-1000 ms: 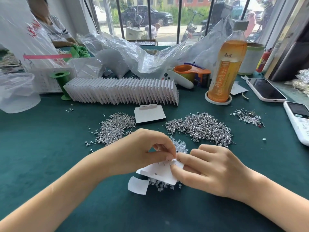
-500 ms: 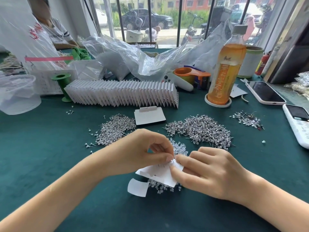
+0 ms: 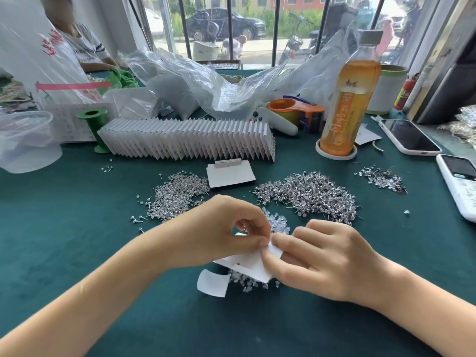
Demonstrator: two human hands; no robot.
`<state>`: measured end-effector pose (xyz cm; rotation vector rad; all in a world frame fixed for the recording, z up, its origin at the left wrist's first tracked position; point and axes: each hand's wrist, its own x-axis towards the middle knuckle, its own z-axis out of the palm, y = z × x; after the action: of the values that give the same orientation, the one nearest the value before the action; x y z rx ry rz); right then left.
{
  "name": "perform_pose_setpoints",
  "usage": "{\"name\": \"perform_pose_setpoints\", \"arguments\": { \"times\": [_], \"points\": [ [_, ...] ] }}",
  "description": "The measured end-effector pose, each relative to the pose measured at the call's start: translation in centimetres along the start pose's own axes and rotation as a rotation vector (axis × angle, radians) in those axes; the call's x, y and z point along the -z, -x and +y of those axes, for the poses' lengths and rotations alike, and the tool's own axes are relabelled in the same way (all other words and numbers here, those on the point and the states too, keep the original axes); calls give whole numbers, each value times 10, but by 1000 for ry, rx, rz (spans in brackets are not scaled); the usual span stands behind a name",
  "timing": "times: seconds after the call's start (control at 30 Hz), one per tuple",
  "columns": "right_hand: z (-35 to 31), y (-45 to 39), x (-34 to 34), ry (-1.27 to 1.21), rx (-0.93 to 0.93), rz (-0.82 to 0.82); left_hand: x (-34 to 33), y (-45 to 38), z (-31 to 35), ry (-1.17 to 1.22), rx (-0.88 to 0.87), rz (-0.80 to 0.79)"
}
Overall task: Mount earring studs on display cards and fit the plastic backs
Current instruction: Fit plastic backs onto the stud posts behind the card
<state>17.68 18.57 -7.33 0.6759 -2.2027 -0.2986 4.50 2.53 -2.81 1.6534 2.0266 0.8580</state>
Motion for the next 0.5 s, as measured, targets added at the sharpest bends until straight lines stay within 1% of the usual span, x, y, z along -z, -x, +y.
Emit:
{"name": "perform_pose_setpoints", "arguments": {
  "times": [0.23, 0.27, 0.3, 0.37, 0.4, 0.43, 0.5],
  "points": [
    [0, -1, 1, 16, -1, -10, -1, -2, -5, -13, -30, -2],
    [1, -2, 1, 2, -9, -1, 2, -3, -6, 7, -33, 29],
    [2, -2, 2, -16, -15, 12, 6, -4, -8, 47, -31, 96],
    [4, -3, 4, -50, -24, 35, 17, -7, -18, 98, 11, 303],
    [3, -3, 4, -62, -27, 41, 22, -8, -24, 72, 43, 377],
    [3, -3, 4, -70, -26, 45, 24, -9, -31, 20, 73, 401],
    [3, -2, 3, -82, -21, 52, 20, -9, -40, -103, 109, 344]
  ]
}}
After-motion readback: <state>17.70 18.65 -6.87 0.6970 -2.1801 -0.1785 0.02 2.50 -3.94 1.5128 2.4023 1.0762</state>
